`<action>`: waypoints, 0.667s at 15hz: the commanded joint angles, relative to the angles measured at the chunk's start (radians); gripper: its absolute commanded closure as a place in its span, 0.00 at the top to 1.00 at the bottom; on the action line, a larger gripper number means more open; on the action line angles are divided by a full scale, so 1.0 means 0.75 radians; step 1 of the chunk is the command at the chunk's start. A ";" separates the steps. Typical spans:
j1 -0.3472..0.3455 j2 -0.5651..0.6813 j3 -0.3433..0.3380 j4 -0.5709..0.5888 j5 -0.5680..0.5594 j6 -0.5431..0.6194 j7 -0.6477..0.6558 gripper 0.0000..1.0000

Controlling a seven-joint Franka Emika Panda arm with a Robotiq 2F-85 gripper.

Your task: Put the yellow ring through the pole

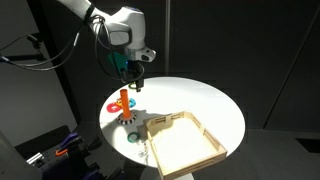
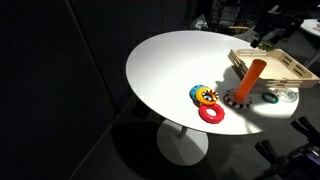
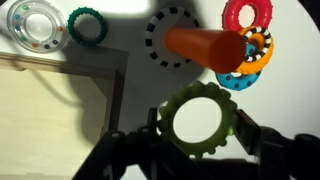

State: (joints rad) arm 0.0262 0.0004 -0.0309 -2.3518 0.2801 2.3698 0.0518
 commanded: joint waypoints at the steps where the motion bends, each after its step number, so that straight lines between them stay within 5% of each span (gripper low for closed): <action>1: -0.011 -0.012 0.020 0.033 0.059 -0.102 -0.038 0.49; 10: 0.010 0.003 0.065 -0.013 0.095 -0.121 -0.043 0.49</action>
State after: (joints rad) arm 0.0353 0.0058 0.0086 -2.3572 0.3189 2.3031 0.0511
